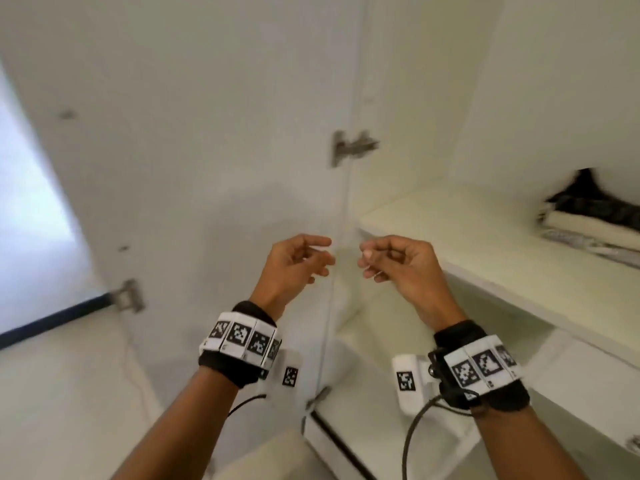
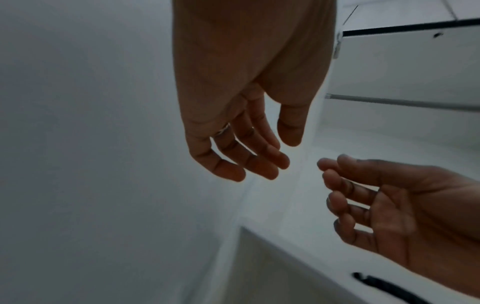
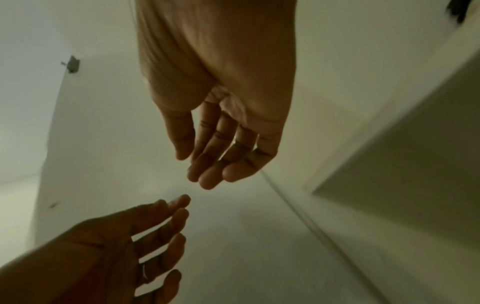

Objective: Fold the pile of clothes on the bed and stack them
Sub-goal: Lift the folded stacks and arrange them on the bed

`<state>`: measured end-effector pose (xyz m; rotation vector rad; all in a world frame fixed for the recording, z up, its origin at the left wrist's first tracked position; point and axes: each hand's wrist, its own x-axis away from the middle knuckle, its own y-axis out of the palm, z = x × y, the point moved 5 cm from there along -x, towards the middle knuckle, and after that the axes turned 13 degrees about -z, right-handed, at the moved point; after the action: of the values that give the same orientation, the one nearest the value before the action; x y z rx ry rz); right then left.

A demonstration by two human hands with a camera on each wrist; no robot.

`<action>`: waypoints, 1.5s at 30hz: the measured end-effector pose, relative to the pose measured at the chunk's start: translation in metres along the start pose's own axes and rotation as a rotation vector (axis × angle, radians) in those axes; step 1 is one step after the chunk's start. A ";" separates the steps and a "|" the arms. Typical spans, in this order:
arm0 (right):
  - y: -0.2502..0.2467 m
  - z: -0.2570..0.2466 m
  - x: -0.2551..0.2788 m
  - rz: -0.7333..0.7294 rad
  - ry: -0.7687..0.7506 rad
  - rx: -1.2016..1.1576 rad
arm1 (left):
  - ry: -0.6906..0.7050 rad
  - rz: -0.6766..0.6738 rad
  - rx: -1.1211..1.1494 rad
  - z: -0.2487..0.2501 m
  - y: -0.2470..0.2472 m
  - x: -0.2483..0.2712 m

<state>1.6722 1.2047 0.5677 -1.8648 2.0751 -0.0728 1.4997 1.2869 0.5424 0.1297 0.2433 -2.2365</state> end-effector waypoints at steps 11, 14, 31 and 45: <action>0.384 0.117 0.043 -0.851 0.059 0.193 | -0.577 0.601 -0.602 -0.197 -0.193 0.342; 0.469 0.142 0.049 -1.045 0.021 0.291 | -0.813 0.644 -0.619 -0.241 -0.219 0.408; 0.866 0.154 0.074 -1.713 -0.494 0.944 | -1.580 1.136 -0.347 -0.296 -0.345 0.657; 1.267 0.011 0.193 -1.943 -0.980 0.999 | -1.740 1.532 -0.089 -0.258 -0.534 0.959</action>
<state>0.4523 1.1880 0.1760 -1.7190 -0.7164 -0.4089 0.4858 0.9414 0.1901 -1.1905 -0.5539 -0.2804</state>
